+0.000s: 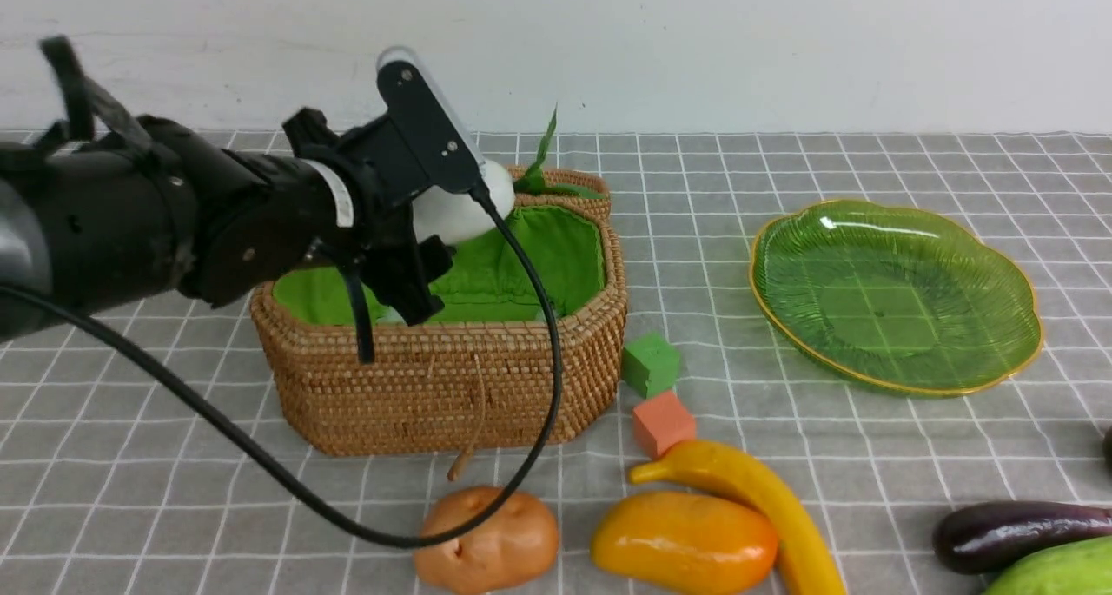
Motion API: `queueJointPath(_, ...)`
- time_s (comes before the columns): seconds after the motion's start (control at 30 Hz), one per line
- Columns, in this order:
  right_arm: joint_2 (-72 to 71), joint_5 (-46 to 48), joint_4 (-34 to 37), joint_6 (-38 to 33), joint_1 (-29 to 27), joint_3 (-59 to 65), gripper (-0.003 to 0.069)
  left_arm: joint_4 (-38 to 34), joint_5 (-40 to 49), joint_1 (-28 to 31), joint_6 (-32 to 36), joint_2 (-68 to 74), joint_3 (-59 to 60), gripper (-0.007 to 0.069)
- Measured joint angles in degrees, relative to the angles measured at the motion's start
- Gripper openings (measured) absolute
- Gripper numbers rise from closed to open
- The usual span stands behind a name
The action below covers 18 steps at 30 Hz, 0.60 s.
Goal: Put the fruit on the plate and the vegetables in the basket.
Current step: Take a daikon with your left arm and place it on the basket on the left.
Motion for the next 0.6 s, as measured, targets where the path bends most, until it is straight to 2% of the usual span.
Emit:
queueJointPath(0.13, 0.0, 0.0, 0.0, 0.0, 0.0, 0.0, 0.0242, 0.0, -0.12, 0.0, -3.28, 0.53, -0.05, 0.0528)
queueJointPath(0.4, 0.0, 0.0, 0.0, 0.0, 0.0, 0.0, 0.0242, -0.04, 1.3, 0.0, -4.27, 0.63, -0.05, 0.0528)
queueJointPath(0.6, 0.0, 0.0, 0.0, 0.0, 0.0, 0.0, 0.0242, -0.04, 5.76, 0.0, -4.32, -1.23, -0.05, 0.0594)
